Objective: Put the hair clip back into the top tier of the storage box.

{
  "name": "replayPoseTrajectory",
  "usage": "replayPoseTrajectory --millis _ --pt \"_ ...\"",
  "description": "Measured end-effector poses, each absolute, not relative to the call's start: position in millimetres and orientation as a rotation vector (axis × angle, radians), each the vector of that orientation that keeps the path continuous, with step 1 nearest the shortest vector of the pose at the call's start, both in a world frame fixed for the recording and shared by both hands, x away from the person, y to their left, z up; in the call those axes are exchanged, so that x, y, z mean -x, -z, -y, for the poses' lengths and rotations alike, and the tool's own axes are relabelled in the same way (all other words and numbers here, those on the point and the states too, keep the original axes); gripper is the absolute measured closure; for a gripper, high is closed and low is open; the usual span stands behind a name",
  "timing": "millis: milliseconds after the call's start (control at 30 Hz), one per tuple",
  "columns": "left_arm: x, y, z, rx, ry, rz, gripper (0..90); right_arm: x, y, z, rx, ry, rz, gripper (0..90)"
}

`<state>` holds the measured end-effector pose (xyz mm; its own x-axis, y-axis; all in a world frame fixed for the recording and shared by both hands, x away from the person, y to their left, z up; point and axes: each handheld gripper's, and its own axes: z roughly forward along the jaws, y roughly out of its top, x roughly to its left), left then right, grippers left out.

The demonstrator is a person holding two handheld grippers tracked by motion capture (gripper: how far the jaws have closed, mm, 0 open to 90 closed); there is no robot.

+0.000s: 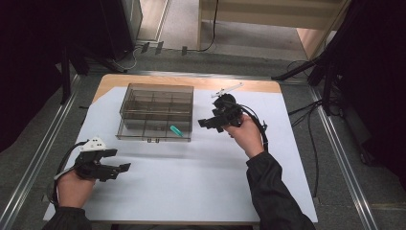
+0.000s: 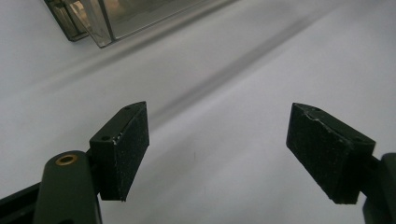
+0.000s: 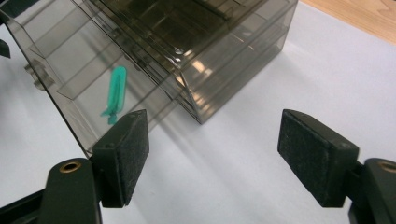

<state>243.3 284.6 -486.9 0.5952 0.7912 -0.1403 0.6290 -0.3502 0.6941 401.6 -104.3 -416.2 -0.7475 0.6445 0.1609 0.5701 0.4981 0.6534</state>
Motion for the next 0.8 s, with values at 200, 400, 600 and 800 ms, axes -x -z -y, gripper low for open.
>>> replayPoseTrajectory --millis 200,400,600,800 --pt "-248 488 -284 -2.091 -0.277 -1.124 22.1 -403 423 116 -1.03 -1.076 -2.619 22.8" --pt "-250 491 -285 -2.108 -0.307 -1.097 21.9 -406 432 133 -1.027 -1.131 -2.597 23.1" --pt "-252 491 -286 -2.096 -0.292 -1.094 21.9 -407 441 144 -0.991 -1.067 -2.58 25.0" --pt "-252 491 -284 -2.101 -0.293 -1.092 21.8 -409 446 153 -1.013 -1.051 -2.575 25.2"
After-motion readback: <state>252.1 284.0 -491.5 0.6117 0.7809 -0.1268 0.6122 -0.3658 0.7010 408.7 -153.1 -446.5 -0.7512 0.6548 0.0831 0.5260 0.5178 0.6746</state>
